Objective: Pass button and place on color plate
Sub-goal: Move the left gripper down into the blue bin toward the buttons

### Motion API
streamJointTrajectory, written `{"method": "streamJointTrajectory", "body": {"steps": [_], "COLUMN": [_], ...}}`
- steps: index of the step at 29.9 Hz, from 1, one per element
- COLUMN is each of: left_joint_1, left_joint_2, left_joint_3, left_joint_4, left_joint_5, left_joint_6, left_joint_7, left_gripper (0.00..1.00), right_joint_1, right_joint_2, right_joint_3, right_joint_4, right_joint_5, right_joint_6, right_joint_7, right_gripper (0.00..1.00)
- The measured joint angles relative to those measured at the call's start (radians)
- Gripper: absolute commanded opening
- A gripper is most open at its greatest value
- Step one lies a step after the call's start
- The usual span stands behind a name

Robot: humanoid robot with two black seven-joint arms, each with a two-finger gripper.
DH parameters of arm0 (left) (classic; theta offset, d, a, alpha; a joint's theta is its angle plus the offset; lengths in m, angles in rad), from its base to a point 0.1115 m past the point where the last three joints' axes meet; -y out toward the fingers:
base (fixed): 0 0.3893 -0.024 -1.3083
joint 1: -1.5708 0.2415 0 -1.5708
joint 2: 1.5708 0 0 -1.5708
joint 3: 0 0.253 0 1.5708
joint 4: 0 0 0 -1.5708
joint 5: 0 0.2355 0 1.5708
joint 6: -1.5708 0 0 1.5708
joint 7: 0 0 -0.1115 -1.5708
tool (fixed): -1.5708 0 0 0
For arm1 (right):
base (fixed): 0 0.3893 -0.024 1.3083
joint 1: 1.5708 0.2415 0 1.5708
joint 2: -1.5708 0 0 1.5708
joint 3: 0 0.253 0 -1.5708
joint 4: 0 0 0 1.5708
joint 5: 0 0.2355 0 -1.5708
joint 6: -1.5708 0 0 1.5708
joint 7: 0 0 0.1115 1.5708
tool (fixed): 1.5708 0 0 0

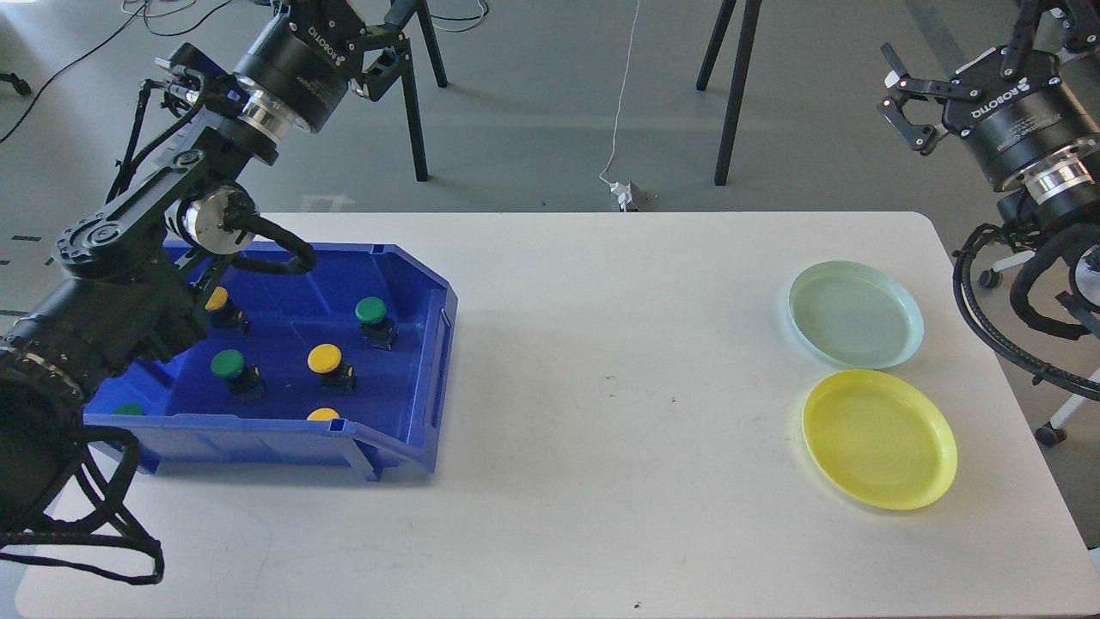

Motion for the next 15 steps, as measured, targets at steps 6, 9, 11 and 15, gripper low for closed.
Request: {"method": "streamJointTrajectory", "body": {"steps": [6, 9, 11, 15], "left_joint_1": [0.014, 0.008, 0.008, 0.009], "left_joint_2": [0.004, -0.003, -0.011, -0.042], "left_joint_3": [-0.007, -0.014, -0.022, -0.041], "left_joint_4": [-0.003, 0.006, 0.012, -0.043], "left_joint_5": [-0.029, -0.035, -0.042, -0.048], "left_joint_6": [0.0, 0.0, 0.0, 0.0], "left_joint_7": [0.0, 0.0, 0.0, 0.0], "left_gripper": [1.0, 1.0, 1.0, 1.0], "right_joint_1": [-0.01, -0.014, -0.016, -0.019], "right_joint_2": [0.0, 0.0, 0.0, -0.001], "right_joint_3": [0.001, 0.005, 0.005, 0.006], "right_joint_4": [0.001, 0.001, 0.001, 0.004], "right_joint_5": [0.0, 0.0, 0.0, 0.0], "right_joint_6": [0.0, 0.0, 0.0, 0.0], "right_joint_7": [0.001, 0.003, 0.003, 0.004], "right_gripper": [0.99, 0.99, 0.99, 0.99]}}
